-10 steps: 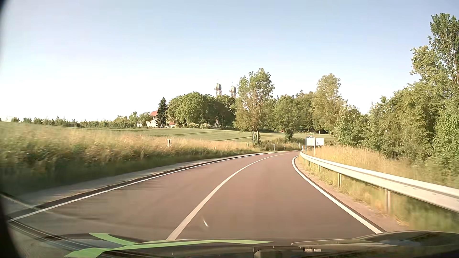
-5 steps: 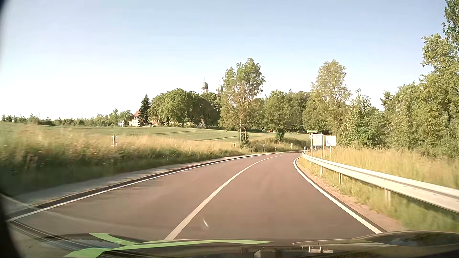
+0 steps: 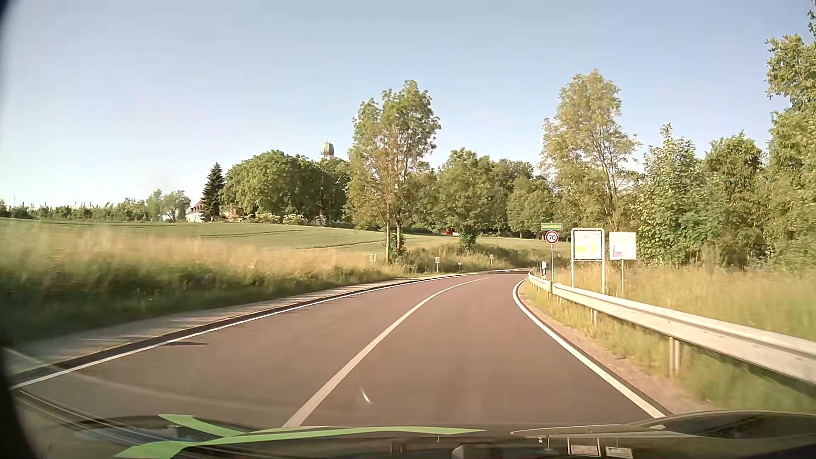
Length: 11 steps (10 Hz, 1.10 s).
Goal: Follow the waypoints while adhering to traffic rules and regulations
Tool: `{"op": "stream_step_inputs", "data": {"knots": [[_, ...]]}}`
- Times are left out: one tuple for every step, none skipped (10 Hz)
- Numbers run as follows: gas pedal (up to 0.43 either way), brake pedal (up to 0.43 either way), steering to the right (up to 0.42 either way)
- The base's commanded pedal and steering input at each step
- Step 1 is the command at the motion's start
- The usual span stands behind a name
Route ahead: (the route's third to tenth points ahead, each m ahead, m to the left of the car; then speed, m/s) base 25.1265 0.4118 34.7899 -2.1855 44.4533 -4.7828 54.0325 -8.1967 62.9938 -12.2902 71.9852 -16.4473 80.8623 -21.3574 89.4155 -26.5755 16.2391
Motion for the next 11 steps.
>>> {"op": "stream_step_inputs", "data": {"knots": [[0.169,0.0,0.038],[0.157,0.0,0.039],[0.15,0.0,0.038],[0.15,0.0,0.037],[0.15,0.0,0.034],[0.157,0.0,0.031],[0.157,0.0,0.029],[0.157,0.0,0.029],[0.169,0.0,0.029],[0.169,0.0,0.029],[0.169,0.0,0.027]]}}
